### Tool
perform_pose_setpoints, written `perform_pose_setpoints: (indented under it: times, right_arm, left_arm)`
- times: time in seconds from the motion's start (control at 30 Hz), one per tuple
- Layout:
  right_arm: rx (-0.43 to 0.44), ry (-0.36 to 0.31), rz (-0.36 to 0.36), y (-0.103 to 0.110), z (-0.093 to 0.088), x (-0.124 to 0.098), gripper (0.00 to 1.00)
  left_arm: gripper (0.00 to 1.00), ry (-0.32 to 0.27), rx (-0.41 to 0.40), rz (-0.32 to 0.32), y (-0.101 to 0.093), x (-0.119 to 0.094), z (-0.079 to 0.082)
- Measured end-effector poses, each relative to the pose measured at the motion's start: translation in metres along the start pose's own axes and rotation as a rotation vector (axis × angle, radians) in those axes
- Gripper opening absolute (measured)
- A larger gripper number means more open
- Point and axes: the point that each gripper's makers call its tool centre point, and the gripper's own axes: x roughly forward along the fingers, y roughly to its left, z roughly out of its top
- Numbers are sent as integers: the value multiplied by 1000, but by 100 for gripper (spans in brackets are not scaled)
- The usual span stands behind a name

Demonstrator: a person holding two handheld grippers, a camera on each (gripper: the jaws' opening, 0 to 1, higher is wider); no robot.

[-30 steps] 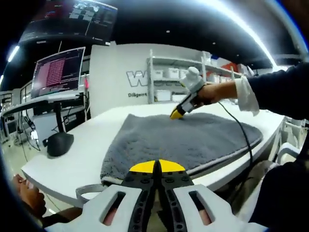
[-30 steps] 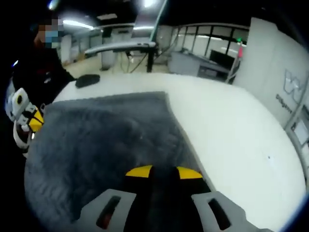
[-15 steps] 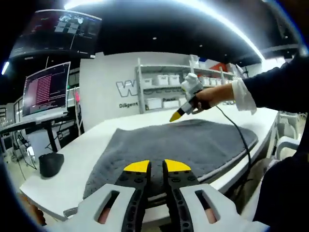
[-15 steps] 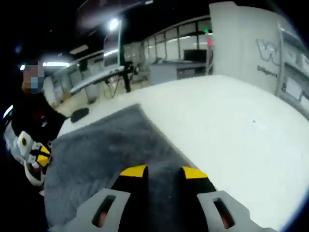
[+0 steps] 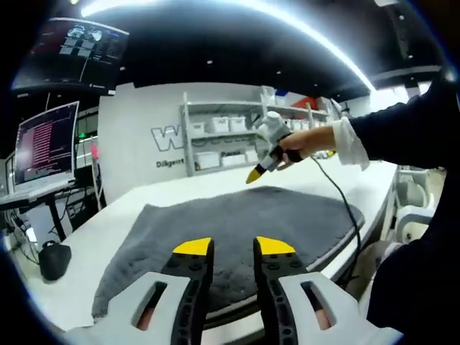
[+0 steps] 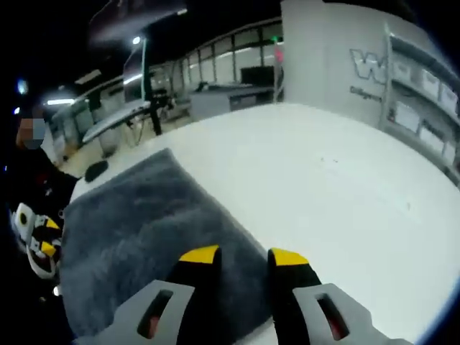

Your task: Open the folded towel by lifting each exposed corner and separating the folded layers until the towel lies flat within the target outline without major curled edges

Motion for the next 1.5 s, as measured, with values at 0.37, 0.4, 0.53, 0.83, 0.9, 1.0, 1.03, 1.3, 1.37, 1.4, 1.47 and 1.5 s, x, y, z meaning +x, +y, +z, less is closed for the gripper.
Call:
perform_pose_setpoints:
  times: [0.37,0.4,0.53,0.83,0.9,1.0,1.03,1.3,1.37,1.4,1.47,1.5]
  right_arm:
    - [48,34,-31,-21,-13,-15,23]
    - [51,40,-36,-23,-15,-16,23]
    - [77,53,-58,-35,-19,-20,22]
    - [66,84,-97,-48,-32,-18,18]
    - [64,86,-96,-49,-35,-16,18]
    - [61,85,-92,-48,-38,-11,19]
    - [48,90,-89,-46,-40,-10,19]
    - [-65,109,-121,-34,-44,-9,24]
    - [-67,107,-109,-32,-42,-8,24]
    - [-55,104,-95,-29,-42,-7,24]
    - [-22,91,-72,-26,-40,-5,24]
    - [-4,81,-60,-25,-39,-4,24]
  left_arm:
    - [25,5,50,-57,-24,7,7]
    - [25,6,51,-63,-26,8,8]
    - [25,2,54,-78,-33,12,10]
    - [25,7,64,-94,-41,16,12]
    - [25,8,64,-95,-42,16,13]
    - [25,8,69,-96,-45,18,14]
    - [25,10,70,-98,-46,19,14]
    - [25,17,79,-116,-58,23,14]
    - [25,19,82,-119,-59,23,13]
    - [25,20,82,-120,-60,24,13]
    - [25,21,84,-121,-61,24,14]
    - [25,21,85,-121,-62,23,14]
